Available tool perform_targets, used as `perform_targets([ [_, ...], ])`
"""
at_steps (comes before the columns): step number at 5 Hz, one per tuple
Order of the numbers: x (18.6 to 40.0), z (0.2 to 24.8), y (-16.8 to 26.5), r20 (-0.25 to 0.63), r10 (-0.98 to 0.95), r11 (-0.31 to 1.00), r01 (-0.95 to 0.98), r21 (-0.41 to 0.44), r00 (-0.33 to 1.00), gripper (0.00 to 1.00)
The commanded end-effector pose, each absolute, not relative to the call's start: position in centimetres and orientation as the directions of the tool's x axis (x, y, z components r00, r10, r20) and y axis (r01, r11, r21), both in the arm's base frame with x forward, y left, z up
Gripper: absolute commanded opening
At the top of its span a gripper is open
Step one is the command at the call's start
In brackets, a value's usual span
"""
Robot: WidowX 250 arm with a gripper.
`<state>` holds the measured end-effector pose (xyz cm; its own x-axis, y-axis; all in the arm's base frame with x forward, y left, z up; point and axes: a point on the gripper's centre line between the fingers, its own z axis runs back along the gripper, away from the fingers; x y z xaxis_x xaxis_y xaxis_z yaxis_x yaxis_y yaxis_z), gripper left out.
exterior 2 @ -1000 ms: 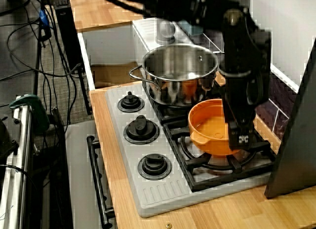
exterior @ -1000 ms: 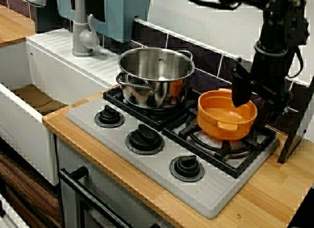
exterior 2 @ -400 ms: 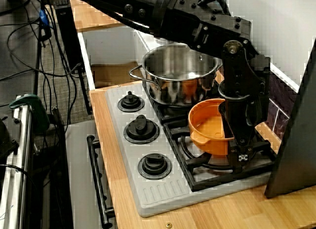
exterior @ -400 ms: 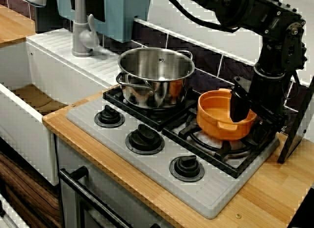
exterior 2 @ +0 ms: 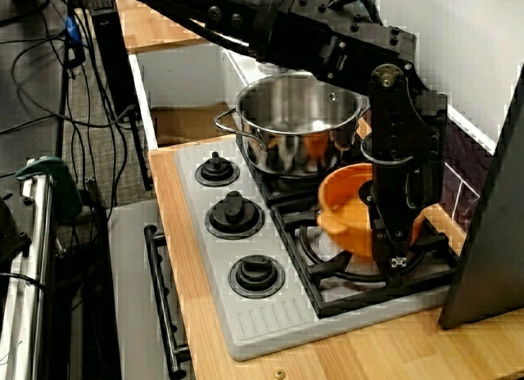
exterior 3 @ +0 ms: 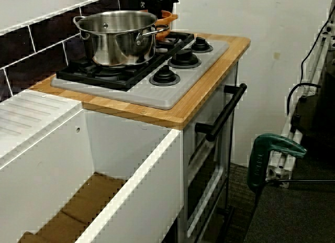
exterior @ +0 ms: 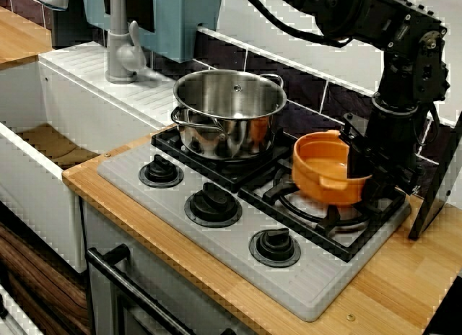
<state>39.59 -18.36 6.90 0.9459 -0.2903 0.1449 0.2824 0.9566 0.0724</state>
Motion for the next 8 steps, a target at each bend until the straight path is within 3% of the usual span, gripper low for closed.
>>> perform_targets([
  [1,39.8,10.9,-18.0,0.190,-0.277,0.961,0.275,0.041,0.942,0.00],
  [4,38.0,14.9,-16.3,0.209,-0.278,0.959,0.283,0.004,0.938,0.00],
  [6,35.5,16.0,-17.1,0.239,-0.309,0.949,0.316,0.013,0.921,0.00],
  [8,34.6,17.5,-16.8,0.253,-0.340,0.938,0.345,0.029,0.906,0.00],
])
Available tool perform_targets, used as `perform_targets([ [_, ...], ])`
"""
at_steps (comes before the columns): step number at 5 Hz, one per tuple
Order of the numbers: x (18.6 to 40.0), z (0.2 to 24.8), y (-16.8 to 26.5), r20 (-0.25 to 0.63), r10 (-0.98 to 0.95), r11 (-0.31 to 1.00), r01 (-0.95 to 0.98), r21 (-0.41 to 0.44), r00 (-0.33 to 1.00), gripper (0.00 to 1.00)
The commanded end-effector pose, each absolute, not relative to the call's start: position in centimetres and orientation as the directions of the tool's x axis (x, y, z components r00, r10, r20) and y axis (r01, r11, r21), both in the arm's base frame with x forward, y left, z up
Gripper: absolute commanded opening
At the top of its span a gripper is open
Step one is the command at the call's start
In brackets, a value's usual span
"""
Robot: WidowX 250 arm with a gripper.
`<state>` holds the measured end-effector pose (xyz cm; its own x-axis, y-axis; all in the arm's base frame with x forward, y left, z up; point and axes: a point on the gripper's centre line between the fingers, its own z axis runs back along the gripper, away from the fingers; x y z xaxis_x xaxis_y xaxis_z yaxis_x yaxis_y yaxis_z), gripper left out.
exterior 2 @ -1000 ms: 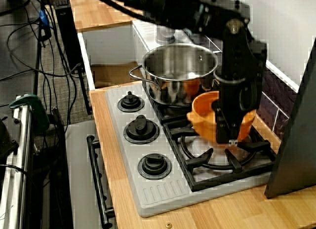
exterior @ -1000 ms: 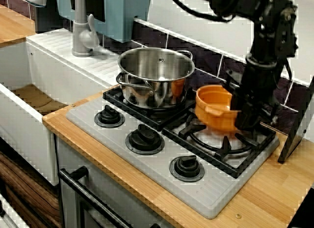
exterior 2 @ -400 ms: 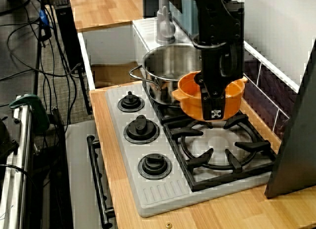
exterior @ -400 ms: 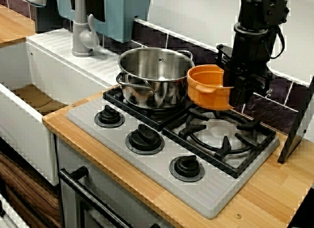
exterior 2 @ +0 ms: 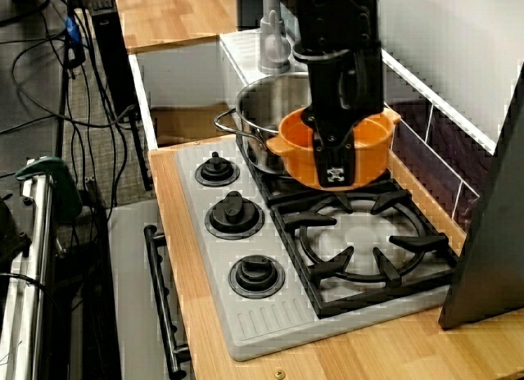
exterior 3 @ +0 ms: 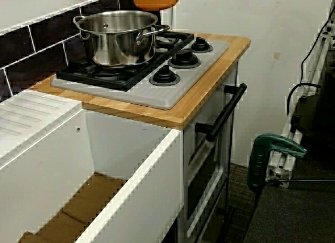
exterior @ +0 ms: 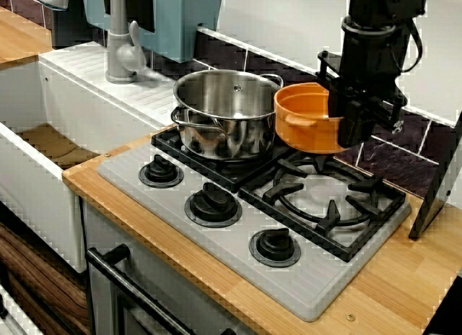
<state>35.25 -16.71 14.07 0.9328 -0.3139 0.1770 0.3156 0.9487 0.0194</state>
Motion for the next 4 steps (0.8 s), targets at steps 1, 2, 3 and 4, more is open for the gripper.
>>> perform_targets([
  [1,35.0,18.2,-16.6,0.236,-0.379,0.925,0.377,0.054,0.895,0.00],
  [2,35.7,19.5,-15.3,0.226,-0.373,0.928,0.366,0.072,0.900,0.00],
  [3,36.4,20.6,-13.8,0.243,-0.336,0.942,0.331,0.061,0.910,0.00],
  [4,36.8,20.7,-12.1,0.225,-0.317,0.947,0.293,0.135,0.921,0.00],
])
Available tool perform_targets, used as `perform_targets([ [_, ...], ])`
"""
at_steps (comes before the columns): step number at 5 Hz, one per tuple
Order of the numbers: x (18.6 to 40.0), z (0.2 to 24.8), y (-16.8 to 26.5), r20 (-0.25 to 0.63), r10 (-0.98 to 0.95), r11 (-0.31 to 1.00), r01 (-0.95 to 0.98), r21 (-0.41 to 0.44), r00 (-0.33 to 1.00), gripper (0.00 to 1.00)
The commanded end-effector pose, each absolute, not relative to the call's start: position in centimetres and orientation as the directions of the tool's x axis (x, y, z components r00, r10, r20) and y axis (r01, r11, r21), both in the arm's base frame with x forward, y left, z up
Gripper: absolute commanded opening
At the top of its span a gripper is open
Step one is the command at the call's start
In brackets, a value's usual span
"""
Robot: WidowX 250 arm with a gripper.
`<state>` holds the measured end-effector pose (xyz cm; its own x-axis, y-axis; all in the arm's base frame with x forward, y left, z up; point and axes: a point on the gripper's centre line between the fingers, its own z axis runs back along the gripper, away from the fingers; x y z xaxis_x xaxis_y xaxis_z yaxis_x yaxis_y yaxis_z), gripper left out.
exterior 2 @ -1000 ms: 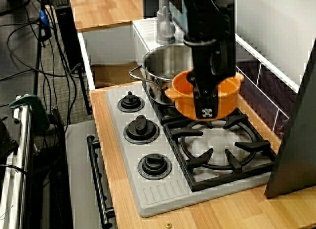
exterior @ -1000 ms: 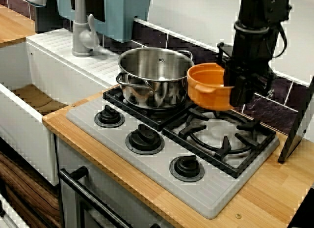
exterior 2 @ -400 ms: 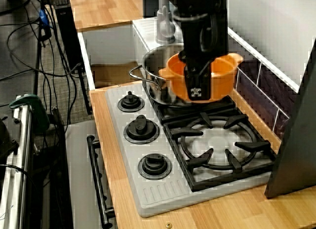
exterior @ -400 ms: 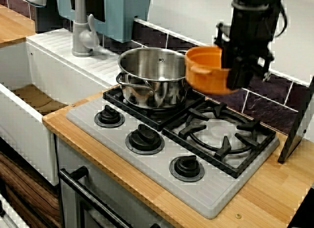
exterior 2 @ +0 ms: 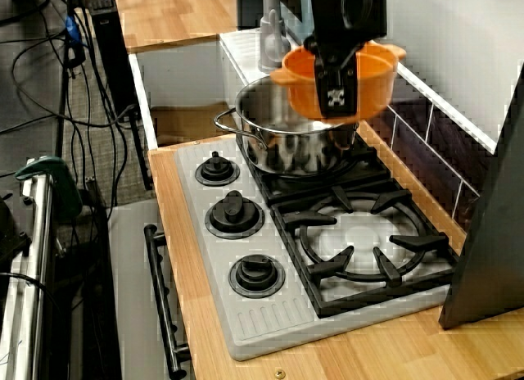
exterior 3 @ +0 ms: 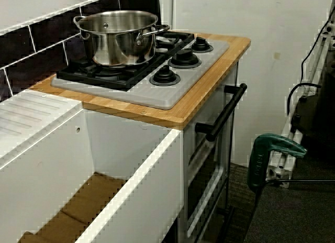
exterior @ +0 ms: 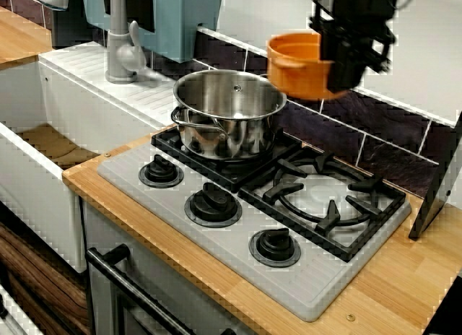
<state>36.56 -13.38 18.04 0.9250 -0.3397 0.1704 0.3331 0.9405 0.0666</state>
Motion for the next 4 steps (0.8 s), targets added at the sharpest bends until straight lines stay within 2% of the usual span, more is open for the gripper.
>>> perform_targets([
  [1,37.0,20.8,-10.6,0.235,-0.282,0.957,0.256,0.134,0.930,0.00],
  [3,37.1,21.3,-7.2,0.246,-0.207,0.973,0.174,0.149,0.947,0.00],
  [4,37.1,21.5,-5.8,0.251,-0.179,0.971,0.130,0.202,0.951,0.00],
])
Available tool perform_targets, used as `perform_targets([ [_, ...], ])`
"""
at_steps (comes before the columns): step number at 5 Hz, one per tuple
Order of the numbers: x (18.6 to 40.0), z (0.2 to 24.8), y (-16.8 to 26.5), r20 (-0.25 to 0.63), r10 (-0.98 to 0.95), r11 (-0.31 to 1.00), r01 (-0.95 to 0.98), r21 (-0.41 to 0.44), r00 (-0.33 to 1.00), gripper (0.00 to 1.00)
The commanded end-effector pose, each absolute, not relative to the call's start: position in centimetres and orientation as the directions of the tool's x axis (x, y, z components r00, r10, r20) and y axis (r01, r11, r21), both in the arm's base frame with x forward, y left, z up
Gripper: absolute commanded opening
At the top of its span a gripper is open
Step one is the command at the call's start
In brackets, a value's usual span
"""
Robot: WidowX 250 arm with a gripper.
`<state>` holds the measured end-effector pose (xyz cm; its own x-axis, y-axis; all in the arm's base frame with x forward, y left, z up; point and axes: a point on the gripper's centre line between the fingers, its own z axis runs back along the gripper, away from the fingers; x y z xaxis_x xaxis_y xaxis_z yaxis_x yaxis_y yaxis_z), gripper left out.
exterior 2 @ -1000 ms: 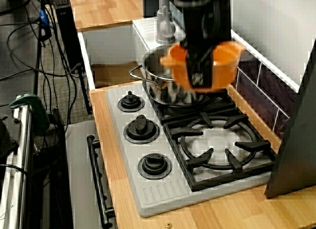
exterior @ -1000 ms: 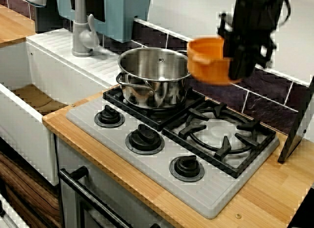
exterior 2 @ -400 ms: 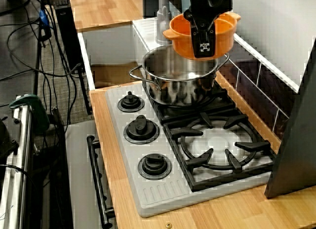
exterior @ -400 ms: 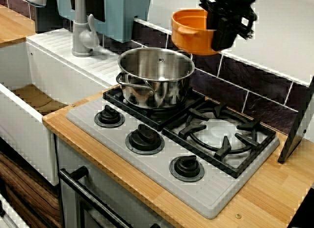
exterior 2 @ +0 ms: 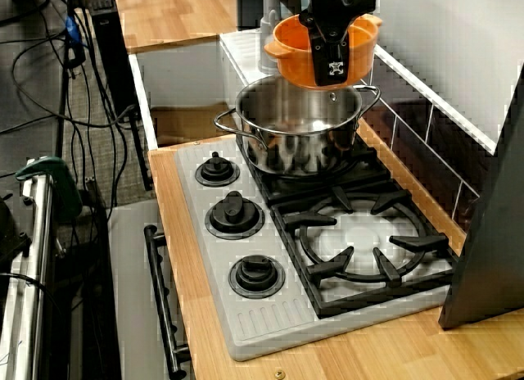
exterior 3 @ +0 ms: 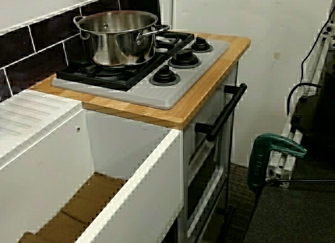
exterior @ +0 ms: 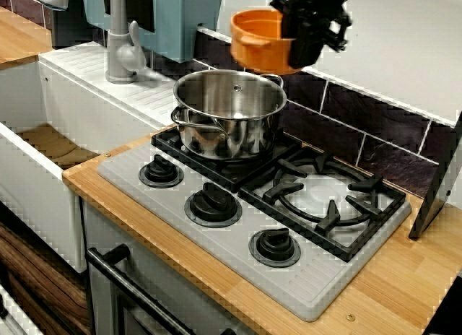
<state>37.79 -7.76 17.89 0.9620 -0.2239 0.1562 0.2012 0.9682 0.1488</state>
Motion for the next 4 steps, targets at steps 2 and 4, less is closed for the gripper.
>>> perform_targets([
  [2,36.80,20.98,-5.24,0.271,-0.212,0.949,0.132,0.286,0.939,0.00],
  [4,37.46,20.57,-5.77,0.311,-0.220,0.907,0.076,0.415,0.925,0.00],
])
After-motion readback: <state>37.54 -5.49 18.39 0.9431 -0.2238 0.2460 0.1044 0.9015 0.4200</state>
